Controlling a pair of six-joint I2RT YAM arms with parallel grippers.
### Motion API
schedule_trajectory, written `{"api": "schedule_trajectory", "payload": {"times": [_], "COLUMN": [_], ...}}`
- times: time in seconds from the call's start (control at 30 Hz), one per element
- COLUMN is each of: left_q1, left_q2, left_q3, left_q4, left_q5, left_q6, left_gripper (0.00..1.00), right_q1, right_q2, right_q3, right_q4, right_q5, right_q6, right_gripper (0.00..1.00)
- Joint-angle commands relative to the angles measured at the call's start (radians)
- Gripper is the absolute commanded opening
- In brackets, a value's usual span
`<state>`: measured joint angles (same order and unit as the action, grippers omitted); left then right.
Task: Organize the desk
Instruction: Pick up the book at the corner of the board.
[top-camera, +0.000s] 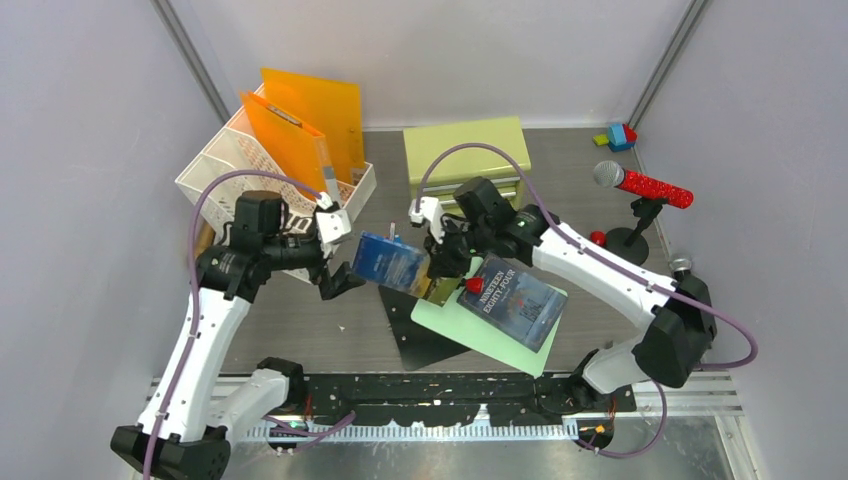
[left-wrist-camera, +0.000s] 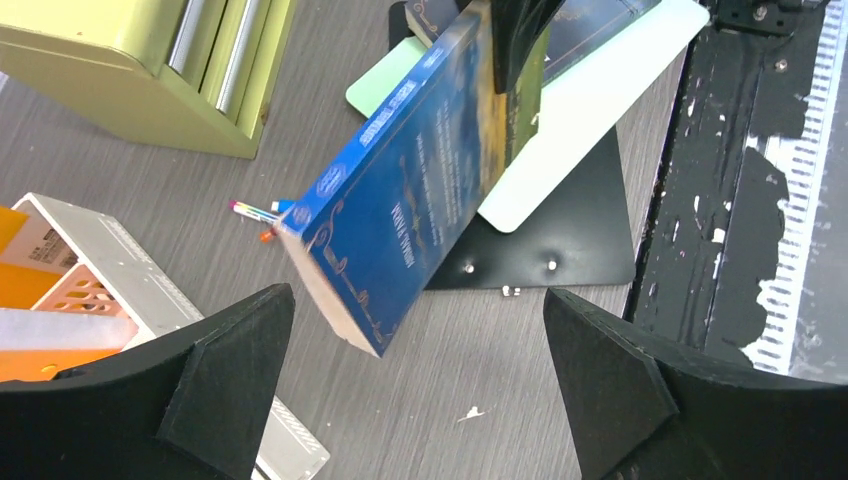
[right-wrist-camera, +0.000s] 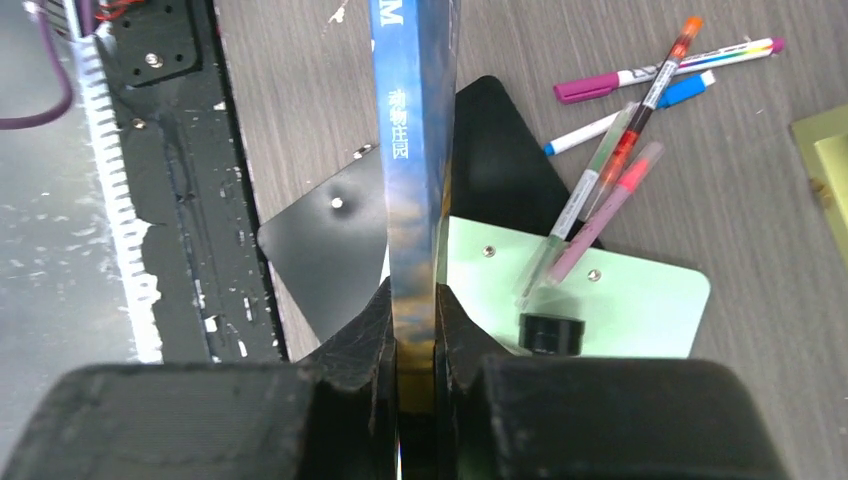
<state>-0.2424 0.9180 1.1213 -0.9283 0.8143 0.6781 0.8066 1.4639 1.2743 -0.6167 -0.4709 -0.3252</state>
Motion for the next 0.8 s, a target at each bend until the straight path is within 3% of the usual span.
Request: {"api": "schedule_trajectory", "payload": {"times": [0.0,0.13,0.47,0.53,0.63,0.77], "left_q1": [-0.003,-0.003,-0.003,-0.003,-0.003,-0.003], "left_q2": [0.011,0.042,0.144,0.171,0.202,0.208], "left_q3": [-0.018,-0.025,-0.044,-0.027,-0.004,0.033], "left_q4": [0.127,0.206,0.393,0.370,0.302,0.127], "left_q5": [0.038,0.082,0.257,0.311,0.383,0.395], "left_q6": [-0.157,-0.225,-0.335,-0.323,-0.301,-0.150], "left_gripper": [1.00,1.00,0.99,0.93,0.75,0.54], "right_q1": [-0.068,-0.121,-0.141,-0.143,-0.149,-0.153], "right_q2": [-0.128,-0.161,-0.190,-0.189,-0.195,-0.204], "right_q3": [-0.050,-0.092,-0.124,-0.127,-0.133,-0.150], "right_q4": [0.145,0.210,0.231,0.236,0.240,0.257], "right_q5": [-0.225,-0.347,-0.427,-0.427,-0.413,-0.376], "right_q6": [0.080,0.141,0.151,0.153,0.147,0.138], "right_gripper": [0.00,0.00,0.00,0.00,0.00,0.00]}}
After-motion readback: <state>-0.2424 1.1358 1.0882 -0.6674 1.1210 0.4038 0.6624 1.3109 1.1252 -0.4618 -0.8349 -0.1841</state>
